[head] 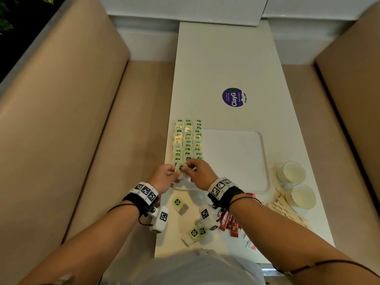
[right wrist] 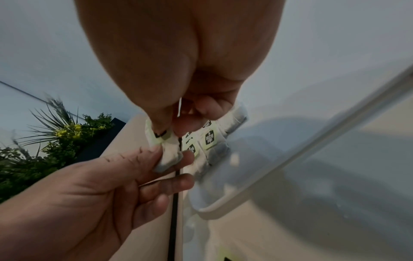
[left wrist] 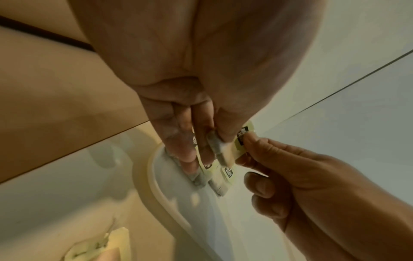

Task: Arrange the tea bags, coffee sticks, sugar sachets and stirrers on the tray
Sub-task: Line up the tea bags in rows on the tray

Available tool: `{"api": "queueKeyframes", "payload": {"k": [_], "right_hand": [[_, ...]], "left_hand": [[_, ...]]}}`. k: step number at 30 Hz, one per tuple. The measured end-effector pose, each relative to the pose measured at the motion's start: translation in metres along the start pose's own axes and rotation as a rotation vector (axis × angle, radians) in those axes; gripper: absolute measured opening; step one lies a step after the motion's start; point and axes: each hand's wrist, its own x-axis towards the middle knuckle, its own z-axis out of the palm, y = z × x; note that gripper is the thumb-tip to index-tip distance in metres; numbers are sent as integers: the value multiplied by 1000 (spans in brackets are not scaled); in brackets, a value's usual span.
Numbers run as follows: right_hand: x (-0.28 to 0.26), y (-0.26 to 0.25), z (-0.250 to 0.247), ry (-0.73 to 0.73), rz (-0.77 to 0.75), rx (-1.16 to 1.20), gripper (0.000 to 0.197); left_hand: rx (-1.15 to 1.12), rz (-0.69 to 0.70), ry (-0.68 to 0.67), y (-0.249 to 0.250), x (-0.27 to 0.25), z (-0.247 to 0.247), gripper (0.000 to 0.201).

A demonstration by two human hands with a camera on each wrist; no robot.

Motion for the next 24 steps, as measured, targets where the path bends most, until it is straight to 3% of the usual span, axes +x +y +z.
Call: {"api": "queueKeyframes", "payload": {"k": [4,9,14,19,24], "right_hand": [[-3,3,-2,57,15,30,26],[-5,15,-3,-51,63,30,43],[-5,19,-14,3,96,1,28],[5,33,-30,201,209,-57,33],[4,39,-34,105,307,-159,47]], "left_hand": [[132,94,74,-2,2,2,13],[133,129,91,-1,5,6,11],[123,97,98,-4,11,9,6],[346,98,75,-5,13,2,7],[573,147,8,3,19,4,15]]}}
